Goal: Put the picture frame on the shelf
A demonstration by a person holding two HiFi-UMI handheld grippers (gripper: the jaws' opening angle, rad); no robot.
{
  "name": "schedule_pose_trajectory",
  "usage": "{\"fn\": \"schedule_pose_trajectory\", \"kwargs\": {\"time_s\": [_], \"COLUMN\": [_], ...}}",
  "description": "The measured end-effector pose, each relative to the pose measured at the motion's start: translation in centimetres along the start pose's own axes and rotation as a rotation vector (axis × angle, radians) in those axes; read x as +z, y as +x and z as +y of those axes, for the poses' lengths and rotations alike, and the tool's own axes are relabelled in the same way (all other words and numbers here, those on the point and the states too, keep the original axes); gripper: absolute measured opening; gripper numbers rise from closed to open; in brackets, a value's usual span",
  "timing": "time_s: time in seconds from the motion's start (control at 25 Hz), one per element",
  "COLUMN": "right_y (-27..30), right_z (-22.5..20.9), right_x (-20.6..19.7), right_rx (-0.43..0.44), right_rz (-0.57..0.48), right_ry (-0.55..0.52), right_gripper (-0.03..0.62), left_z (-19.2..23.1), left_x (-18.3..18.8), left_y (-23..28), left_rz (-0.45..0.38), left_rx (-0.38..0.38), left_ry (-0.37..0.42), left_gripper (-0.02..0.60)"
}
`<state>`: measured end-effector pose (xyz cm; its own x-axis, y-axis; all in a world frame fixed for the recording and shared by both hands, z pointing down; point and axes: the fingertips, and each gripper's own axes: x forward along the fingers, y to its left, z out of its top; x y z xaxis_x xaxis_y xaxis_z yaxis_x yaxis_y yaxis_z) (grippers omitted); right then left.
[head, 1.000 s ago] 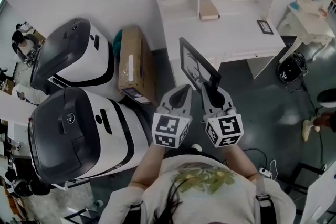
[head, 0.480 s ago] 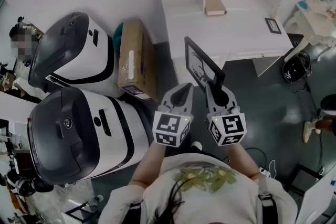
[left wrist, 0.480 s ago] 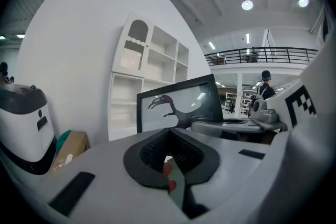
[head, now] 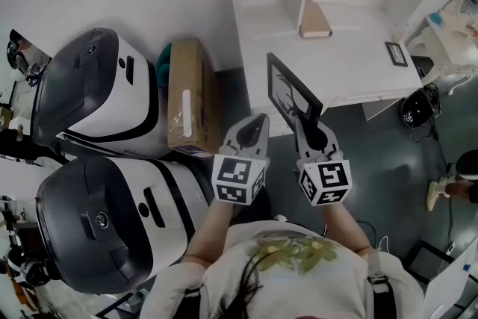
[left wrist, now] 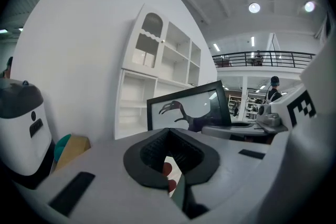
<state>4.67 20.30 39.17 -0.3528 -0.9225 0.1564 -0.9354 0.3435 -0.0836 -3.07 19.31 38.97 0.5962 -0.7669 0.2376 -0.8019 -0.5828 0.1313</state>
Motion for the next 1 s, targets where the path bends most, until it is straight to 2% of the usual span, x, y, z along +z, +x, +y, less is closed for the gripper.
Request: {"fn": "schedule_pose_trajectory", "kwargs": {"time_s": [0.24,0.44,0.68,1.0], "right_y": [5.9,8.5,10.5,13.2], "right_z": [0.0,0.1,-0.6,-1.6], "right_x": [0.3,0.2,0.2,-0.3], "right_rx": [-0.023,-0.047,-0.080,-0.086], "right_rz": [0.024,0.032,0.041,0.059], "right_ry": [-0.007,-0.015,-0.007,-0.001], "right_gripper": [0.035,0.035,0.035,0.035], "left_z": [4.8,7.6,8.5,10.1], "left_x": [0.6,0.9,0.7,0.4], "left_y": [2.9,4.1,5.9,8.2], "left_rz": [0.009,0.014,0.039,0.060], "left_rx": [-0.011,-0.021,-0.060,-0.067], "left_ry": [-0.007,-0.007,0.002,-0.008], "left_gripper": [0.023,0.023,0.023,0.023]}}
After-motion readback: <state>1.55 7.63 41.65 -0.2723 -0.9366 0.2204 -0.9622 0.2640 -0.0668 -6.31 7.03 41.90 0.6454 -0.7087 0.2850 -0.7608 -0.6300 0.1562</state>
